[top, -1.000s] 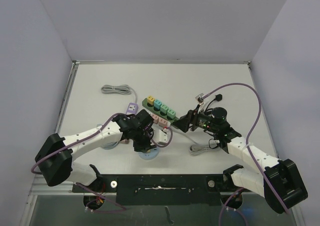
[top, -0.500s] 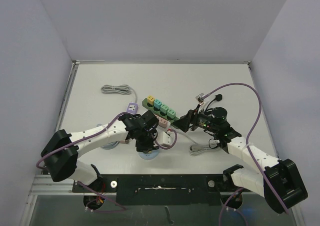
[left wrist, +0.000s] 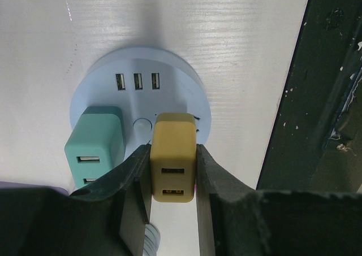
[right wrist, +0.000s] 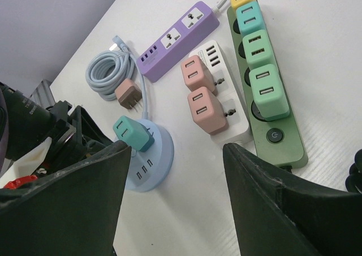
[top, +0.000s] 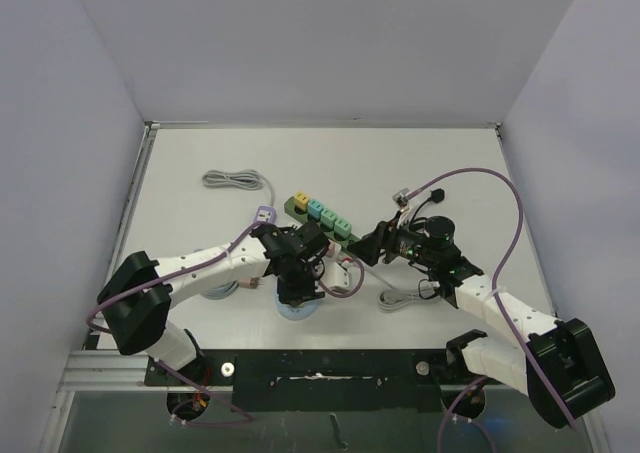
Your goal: Insert the plug
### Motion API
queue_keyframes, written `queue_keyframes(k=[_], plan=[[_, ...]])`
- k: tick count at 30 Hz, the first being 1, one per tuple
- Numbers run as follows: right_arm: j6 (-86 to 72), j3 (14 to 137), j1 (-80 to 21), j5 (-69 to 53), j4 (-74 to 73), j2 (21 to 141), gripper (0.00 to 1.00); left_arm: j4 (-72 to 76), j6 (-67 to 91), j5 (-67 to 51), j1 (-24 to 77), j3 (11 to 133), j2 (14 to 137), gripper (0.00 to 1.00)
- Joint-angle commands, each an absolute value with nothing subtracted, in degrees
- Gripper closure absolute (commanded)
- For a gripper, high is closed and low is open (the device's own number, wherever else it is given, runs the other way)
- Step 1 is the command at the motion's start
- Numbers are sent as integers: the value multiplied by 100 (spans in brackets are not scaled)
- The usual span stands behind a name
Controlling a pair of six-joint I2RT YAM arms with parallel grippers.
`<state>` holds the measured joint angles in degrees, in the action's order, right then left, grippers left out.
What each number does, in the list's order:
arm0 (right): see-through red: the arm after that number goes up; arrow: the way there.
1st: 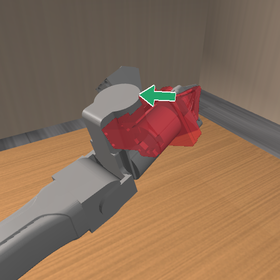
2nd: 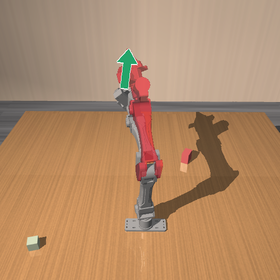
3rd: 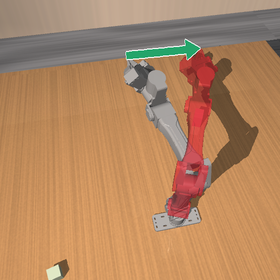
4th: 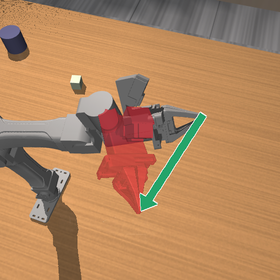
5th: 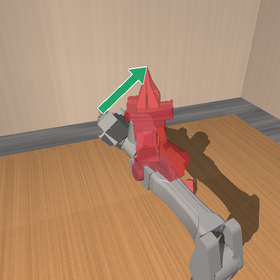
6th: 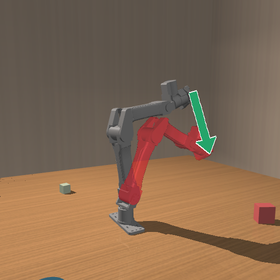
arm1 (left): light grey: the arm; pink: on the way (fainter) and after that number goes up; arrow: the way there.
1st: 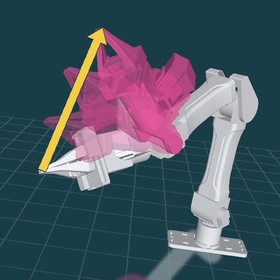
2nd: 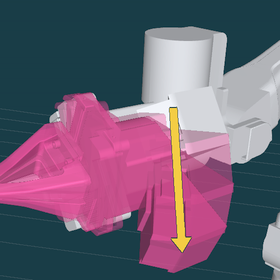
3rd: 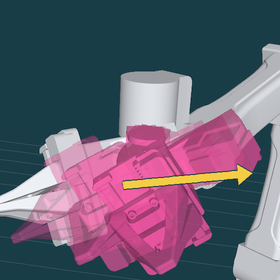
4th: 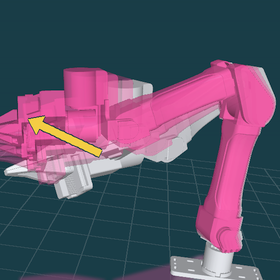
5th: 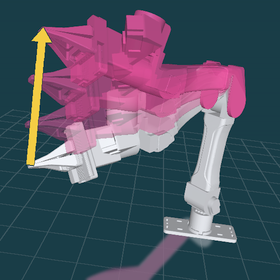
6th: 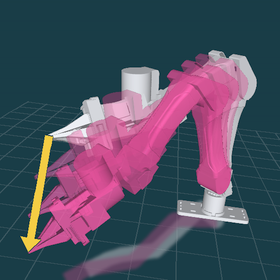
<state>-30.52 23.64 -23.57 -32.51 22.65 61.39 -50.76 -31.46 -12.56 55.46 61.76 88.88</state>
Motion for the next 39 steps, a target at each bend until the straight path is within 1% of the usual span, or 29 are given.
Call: queue_keyframes(k=[1,7,12,16,23,27,32,33,35,36,37,38,39], plan=[[-3032,2325,-2306,-3199,2591,5999,33,-4719,-3148,-663,5596,5635,9287,100],[-3032,2320,-2297,-3208,2601,6012,33,-4412,-3239,-158,5683,5482,9132,100],[-3047,2325,-2285,-3226,2610,6021,33,-4589,-3497,-111,5687,5443,8997,100],[-3050,2329,-2283,-3234,2625,6021,33,-4392,-3449,-385,5685,5340,8928,100],[-3059,2355,-2278,-3242,2627,6014,33,-4593,-3450,-359,5682,5329,9484,100],[-3043,2353,-2259,-3249,2599,5988,33,-4953,-3590,-981,5687,5451,9879,100],[-3028,2393,-2235,-3291,2531,5924,33,-5156,-3592,-1111,5687,5681,9858,100],[-3017,2407,-2240,-3295,2498,5900,33,-5192,-3582,-1108,5687,5762,9773,98],[-3011,2429,-2238,-3296,2451,5836,33,-5236,-3555,-1077,5687,5928,9576,81],[-2994,2428,-2236,-3288,2432,5816,33,-5259,-3551,-1071,5687,6047,9481,64],[-2989,2434,-2239,-3275,2427,5784,33,-5276,-3548,-1064,5687,6134,9374,35],[-2991,2430,-2234,-3258,2426,5757,33,-5295,-3535,-1069,5687,6232,9271,29],[-2993,2426,-2236,-3246,2432,5732,33,-5320,-3524,-1091,5687,6313,9181,28]])
